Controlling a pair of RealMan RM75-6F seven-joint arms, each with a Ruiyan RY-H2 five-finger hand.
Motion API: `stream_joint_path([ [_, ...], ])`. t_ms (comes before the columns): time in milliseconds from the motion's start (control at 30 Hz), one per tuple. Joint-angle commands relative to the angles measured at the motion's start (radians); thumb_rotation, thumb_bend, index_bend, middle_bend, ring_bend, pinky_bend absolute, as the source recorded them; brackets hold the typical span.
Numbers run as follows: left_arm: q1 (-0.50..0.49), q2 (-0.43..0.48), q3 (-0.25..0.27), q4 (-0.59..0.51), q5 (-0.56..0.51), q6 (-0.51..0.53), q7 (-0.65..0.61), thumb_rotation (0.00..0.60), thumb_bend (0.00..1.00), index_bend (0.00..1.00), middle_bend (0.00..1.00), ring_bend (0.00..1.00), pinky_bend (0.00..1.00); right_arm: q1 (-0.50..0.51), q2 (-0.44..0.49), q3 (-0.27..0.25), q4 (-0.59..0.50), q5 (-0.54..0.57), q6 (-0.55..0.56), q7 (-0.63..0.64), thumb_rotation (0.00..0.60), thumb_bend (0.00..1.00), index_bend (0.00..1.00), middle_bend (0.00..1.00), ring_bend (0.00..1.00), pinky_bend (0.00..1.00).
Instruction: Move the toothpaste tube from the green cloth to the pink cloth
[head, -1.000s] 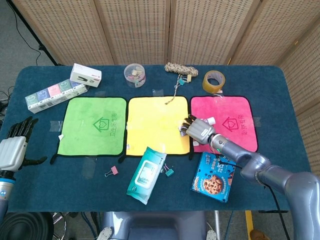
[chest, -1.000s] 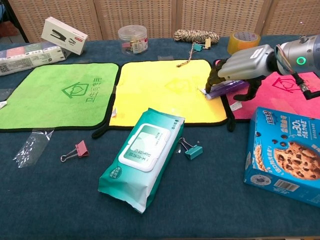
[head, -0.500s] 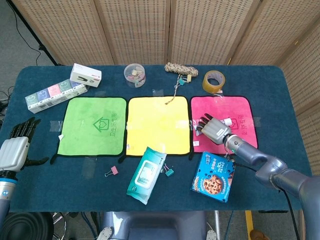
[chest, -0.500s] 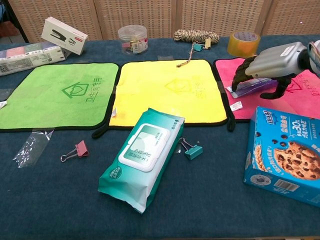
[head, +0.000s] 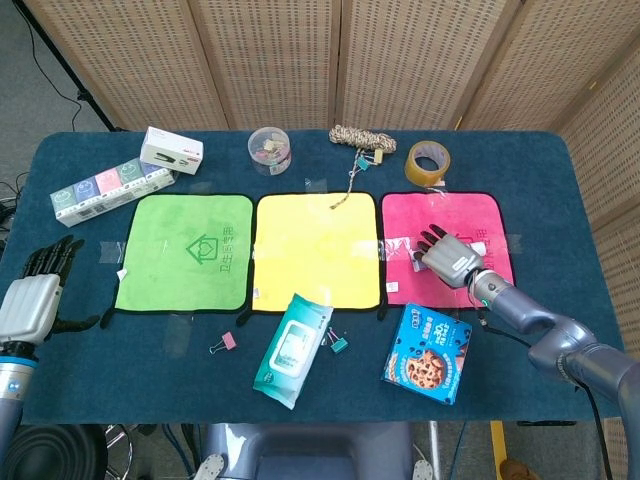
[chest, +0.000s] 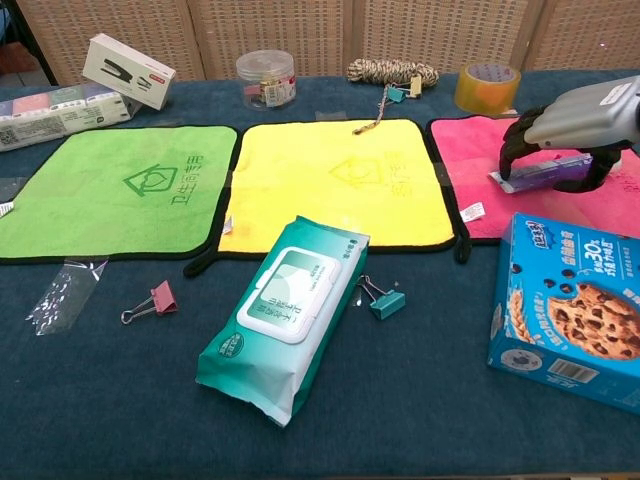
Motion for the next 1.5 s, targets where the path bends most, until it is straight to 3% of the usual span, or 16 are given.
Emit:
stream_joint_path([
  [33,0.000,0.000,0.000,0.000,0.001,0.000,0.002,0.600,0.00,0.00,0.00,0.00,0.00,-0.003,0.006,0.005,-0.007,0.003,0.001,-0.002,0.600,0.53,0.22,0.16,0.02,0.00],
  [433,0.006,0.006,0.009,-0.006,0.018,0.002,-0.003,0.600,0.00,0.00,0.00,0.00,0.00,-0.041,0.095,0.100,-0.087,0.034,0.159,0.081,0.600,0.52,0.19,0.14,0.02,0.00],
  [600,0.016,0.010,0.022,-0.008,0.038,0.009,-0.003,0.600,0.00,0.00,0.00,0.00,0.00,-0.113,0.152,0.141,-0.141,0.067,0.294,0.096,0.600,0.33,0.15,0.10,0.01,0.00],
  [667,0.024,0.009,0.030,-0.005,0.047,0.017,0.001,0.600,0.00,0.00,0.00,0.00,0.00,-0.164,0.176,0.150,-0.173,0.084,0.363,0.102,0.600,0.30,0.14,0.08,0.01,0.00],
  [1033,0.079,-0.041,0.059,0.083,0.103,0.106,0.012,0.600,0.00,0.00,0.00,0.00,0.00,-0.451,0.213,0.123,-0.291,0.145,0.664,0.109,0.600,0.14,0.01,0.00,0.00,0.00],
  [1267,0.119,-0.060,0.081,0.111,0.149,0.152,-0.013,0.600,0.00,0.00,0.00,0.00,0.00,-0.598,0.187,0.077,-0.323,0.160,0.758,0.098,0.600,0.08,0.00,0.00,0.00,0.00],
  [1500,0.142,-0.067,0.102,0.135,0.203,0.181,-0.013,0.600,0.00,0.00,0.00,0.00,0.00,-0.714,0.126,0.063,-0.324,0.160,0.858,0.076,0.600,0.07,0.00,0.00,0.00,0.00],
])
